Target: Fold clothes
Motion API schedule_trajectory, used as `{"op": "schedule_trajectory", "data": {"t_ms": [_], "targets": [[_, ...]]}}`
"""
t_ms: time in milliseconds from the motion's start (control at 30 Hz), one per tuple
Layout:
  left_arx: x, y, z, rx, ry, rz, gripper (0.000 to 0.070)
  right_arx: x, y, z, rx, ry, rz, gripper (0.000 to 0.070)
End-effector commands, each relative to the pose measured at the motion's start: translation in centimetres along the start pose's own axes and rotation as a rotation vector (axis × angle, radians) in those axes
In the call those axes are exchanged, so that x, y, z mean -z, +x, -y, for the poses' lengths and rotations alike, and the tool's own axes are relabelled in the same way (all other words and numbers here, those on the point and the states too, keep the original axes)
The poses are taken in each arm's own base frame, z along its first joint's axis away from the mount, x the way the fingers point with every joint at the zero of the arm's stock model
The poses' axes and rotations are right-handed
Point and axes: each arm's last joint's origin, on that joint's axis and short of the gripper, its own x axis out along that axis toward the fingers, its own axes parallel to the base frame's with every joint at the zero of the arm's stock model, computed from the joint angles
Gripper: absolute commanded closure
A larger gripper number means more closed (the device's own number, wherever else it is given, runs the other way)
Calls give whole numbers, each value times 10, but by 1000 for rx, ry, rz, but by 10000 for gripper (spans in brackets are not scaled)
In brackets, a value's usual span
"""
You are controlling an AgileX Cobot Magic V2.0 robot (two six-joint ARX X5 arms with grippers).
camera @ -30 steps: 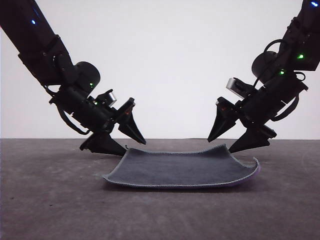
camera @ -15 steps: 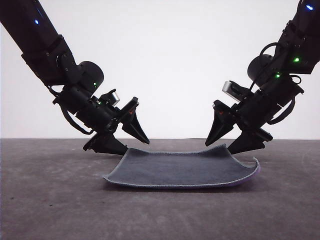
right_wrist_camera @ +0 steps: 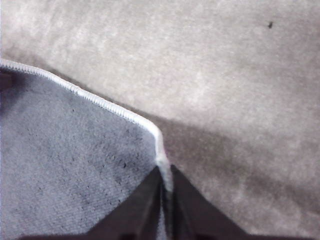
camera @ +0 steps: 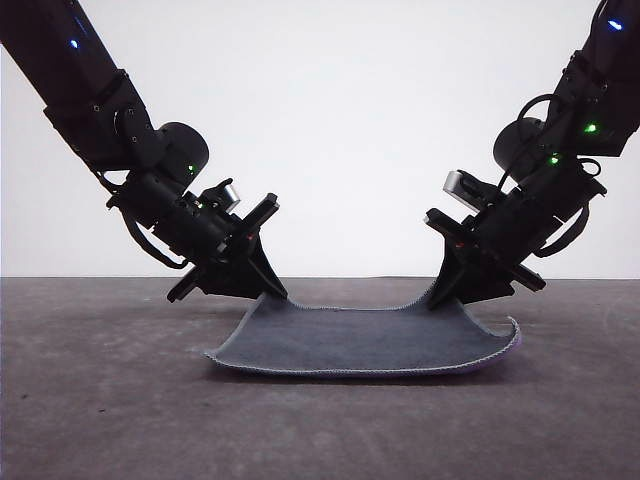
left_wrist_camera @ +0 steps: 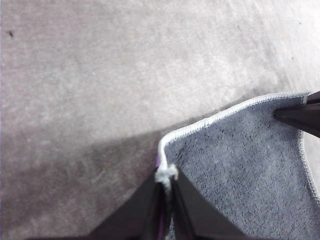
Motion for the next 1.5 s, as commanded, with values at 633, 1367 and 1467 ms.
{"op": "schedule_trajectory", "data": {"t_ms": [633, 1367, 1467], "targets": [[-7, -15, 19, 51, 8, -121, 697, -14, -17, -12, -64, -11, -127, 700], [6, -42, 59, 57, 45, -303, 697, -17, -71, -49, -125, -46, -209, 700], [8, -43, 63, 59, 43, -321, 697, -12, -72, -50, -130, -48, -251, 700]]}}
